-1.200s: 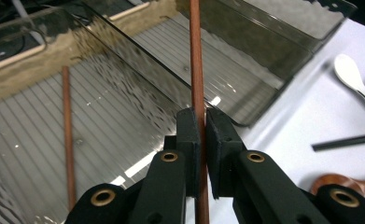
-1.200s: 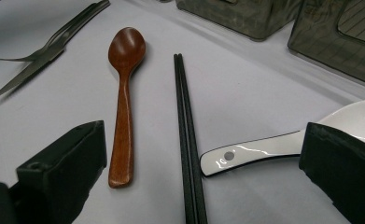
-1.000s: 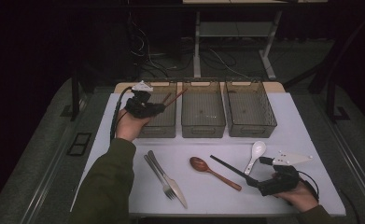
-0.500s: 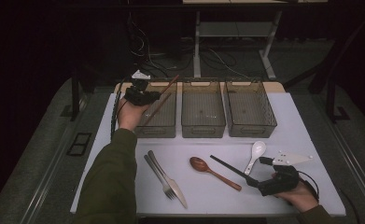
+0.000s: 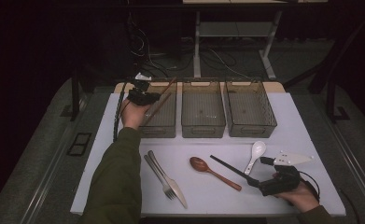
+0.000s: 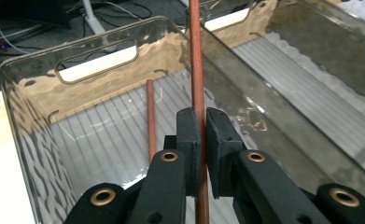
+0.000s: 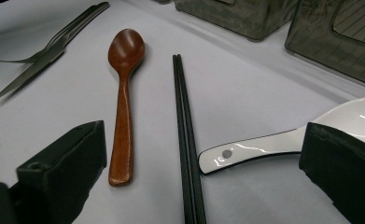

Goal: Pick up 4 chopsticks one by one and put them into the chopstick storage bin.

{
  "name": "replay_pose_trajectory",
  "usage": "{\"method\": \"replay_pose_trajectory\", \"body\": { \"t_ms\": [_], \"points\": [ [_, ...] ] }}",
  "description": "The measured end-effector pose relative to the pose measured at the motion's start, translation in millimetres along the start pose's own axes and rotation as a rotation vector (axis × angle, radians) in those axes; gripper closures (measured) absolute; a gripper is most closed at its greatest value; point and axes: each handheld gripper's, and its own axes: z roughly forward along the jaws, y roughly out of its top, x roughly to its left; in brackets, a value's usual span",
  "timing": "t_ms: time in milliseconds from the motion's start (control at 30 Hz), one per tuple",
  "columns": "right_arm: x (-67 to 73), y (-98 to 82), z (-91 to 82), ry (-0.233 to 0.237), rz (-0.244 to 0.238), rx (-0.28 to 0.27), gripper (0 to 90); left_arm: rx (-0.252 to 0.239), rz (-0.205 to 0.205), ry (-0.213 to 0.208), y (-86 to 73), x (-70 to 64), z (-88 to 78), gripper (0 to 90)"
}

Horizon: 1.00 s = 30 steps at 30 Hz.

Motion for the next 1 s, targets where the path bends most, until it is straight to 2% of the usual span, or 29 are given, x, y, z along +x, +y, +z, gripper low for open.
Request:
{"method": "replay_pose_trajectory", "body": {
  "t_ms": [300,467,567,700,867,1000],
  "points": [
    [-0.6,-0.3,-0.6,-0.002,-0.002,0.004,0.7,0.038,-0.032,0.013,-6.3,5.3,9.7,83.5],
    [-0.1,-0.3,-0.7,-0.001,-0.005,0.003,0.7,0.052,-0.040,0.039,-6.8,5.0,12.2,82.4],
    [-0.1,-0.3,-0.5,-0.002,-0.005,0.003,0.7,0.064,-0.037,0.061,-6.6,5.4,12.2,72.8],
    [0.3,-0.2,-0.7,0.000,-0.006,0.003,0.7,0.065,-0.034,0.066,-6.5,5.5,11.6,67.9],
    [0.4,-0.1,-0.6,0.000,-0.004,0.004,0.7,0.053,-0.026,0.063,-4.9,4.4,8.7,61.7],
    [0.2,-0.1,-0.4,-0.001,-0.004,0.003,0.7,0.028,-0.002,0.042,-2.6,3.1,3.9,56.8]
  ]
}}
